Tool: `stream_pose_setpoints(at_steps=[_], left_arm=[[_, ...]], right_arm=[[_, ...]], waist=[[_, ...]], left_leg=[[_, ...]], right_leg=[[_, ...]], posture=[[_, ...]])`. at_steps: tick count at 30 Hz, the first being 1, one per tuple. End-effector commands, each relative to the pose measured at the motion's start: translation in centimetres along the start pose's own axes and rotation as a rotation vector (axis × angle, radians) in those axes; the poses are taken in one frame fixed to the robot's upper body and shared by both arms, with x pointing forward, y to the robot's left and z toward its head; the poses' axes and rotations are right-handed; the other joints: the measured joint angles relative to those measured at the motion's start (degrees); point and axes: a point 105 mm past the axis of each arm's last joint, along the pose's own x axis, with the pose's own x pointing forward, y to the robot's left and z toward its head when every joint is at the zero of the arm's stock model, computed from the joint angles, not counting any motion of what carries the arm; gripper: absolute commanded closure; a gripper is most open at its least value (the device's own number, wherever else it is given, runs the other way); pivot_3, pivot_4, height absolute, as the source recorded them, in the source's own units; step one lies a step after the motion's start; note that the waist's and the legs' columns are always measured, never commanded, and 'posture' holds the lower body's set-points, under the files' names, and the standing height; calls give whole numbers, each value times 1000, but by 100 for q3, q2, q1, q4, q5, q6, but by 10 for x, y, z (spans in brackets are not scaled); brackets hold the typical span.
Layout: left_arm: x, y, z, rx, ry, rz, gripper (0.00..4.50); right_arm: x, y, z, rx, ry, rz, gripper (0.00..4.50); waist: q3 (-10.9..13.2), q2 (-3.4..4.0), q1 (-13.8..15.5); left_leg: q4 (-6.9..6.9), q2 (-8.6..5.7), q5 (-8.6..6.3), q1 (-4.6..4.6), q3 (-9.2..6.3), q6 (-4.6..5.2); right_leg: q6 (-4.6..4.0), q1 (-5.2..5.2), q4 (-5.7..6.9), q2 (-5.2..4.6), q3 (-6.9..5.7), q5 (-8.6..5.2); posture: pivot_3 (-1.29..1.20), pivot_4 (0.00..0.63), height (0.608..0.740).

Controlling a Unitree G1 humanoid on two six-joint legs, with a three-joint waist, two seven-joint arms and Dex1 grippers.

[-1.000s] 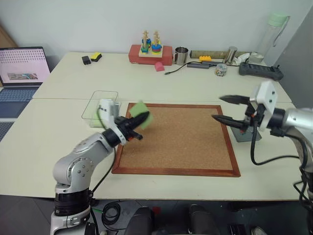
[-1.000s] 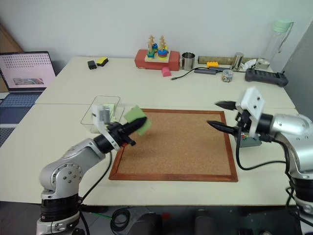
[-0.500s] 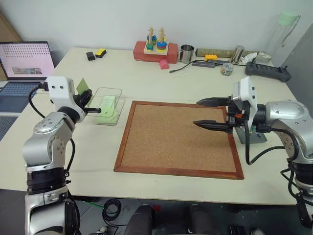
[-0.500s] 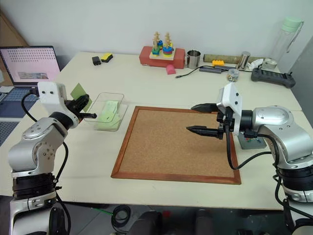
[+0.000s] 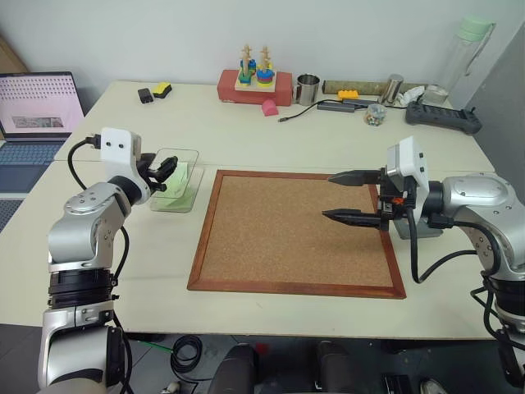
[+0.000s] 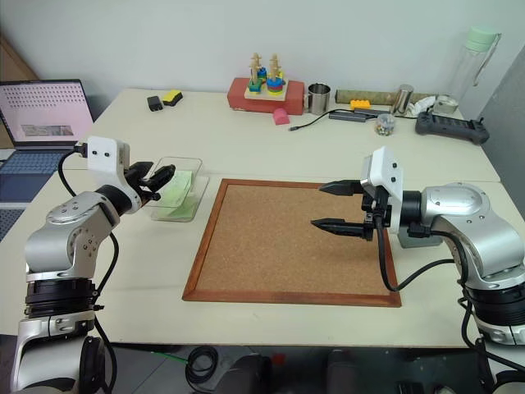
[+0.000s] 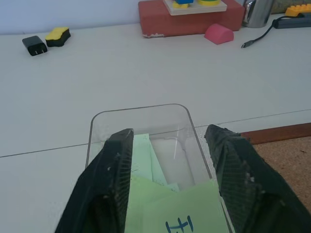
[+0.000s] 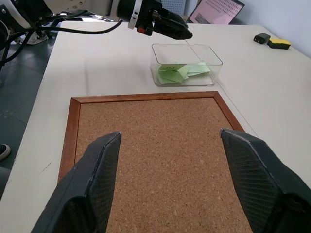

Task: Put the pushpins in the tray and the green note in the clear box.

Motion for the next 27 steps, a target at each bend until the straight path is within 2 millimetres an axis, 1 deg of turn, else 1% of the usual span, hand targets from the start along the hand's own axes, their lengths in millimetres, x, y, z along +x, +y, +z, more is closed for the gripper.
stream_pose_setpoints(at_steps=[1, 2, 5, 8, 10, 12, 15, 17, 19, 22, 24, 27], left_arm=[[-9, 5, 28, 108, -64, 0, 946], [-13, 6, 30, 138, -57, -18, 757], [-28, 5, 38, 228, -46, -87, 757], [-54, 5, 31, 388, 53, -212, 757], [-78, 7, 21, 465, 134, -301, 757], [-97, 16, 13, 472, 207, -343, 757], [-117, 28, 4, 450, 278, -367, 757], [-130, 37, -6, 455, 337, -368, 757], [-136, 43, -11, 454, 359, -359, 757], [-139, 46, -15, 440, 353, -352, 757], [-139, 47, -16, 434, 345, -343, 757], [-136, 49, -17, 413, 323, -329, 757]], right_arm=[[-4, -3, 10, -42, -23, -28, 1120], [-6, -5, 9, -50, -18, -44, 1120], [-13, -12, 7, -75, -3, -95, 1120], [-31, -20, 1, -103, 58, -150, 1120], [-52, -26, -9, -112, 135, -187, 1120], [-73, -29, -19, -117, 222, -206, 1120], [-97, -29, -31, -119, 315, -223, 1120], [-114, -28, -40, -107, 385, -231, 1120], [-127, -26, -48, -88, 435, -231, 1120], [-144, -25, -60, -65, 492, -249, 1120], [-146, -25, -63, -43, 485, -254, 1120], [-144, -23, -66, -31, 468, -250, 1120]], waist=[[0, 0, -1], [0, 0, -2], [0, 0, -17], [1, 1, -26], [3, 6, -26], [6, 7, -30], [9, 11, -12], [9, 11, -14], [12, 17, -14], [12, 18, -14], [12, 18, -17], [12, 18, -19]], left_leg=[[0, 0, 0, 0, 0, 0], [0, 0, 0, 0, 1, 0], [-1, 1, 0, 0, 5, 0], [-3, 2, 0, -1, 12, 0], [-8, 2, -1, 1, 25, 0], [-8, 5, -2, -2, 31, 2], [-12, 9, -3, 2, 42, 4], [-12, 17, -4, 3, 51, 5], [-11, 17, -4, 12, 60, 6], [-7, 19, -4, 12, 66, 7], [-4, 19, -4, 12, 65, 7], [-6, 20, -4, 13, 63, 7]], right_leg=[[0, 0, 0, 0, 0, 0], [0, 0, 0, 0, 1, 0], [0, -3, 0, 1, 3, 0], [0, -5, -1, 0, 8, 0], [0, -7, -3, -1, 18, 0], [0, -12, -8, -1, 21, 0], [-2, -11, -9, -4, 22, -1], [-9, -10, -11, 0, 15, -6], [-11, -2, -7, -1, 16, -7], [-10, -2, -7, -1, 18, -5], [-8, -2, -7, -1, 21, -3], [-9, -3, -4, -1, 23, -1]], posture=[[0, 150, 740], [0, 150, 740], [0, 150, 740], [0, 150, 740], [0, 150, 740], [0, 150, 740], [0, 150, 740], [0, 150, 740], [0, 150, 740], [0, 150, 740], [0, 150, 740], [0, 150, 740]])
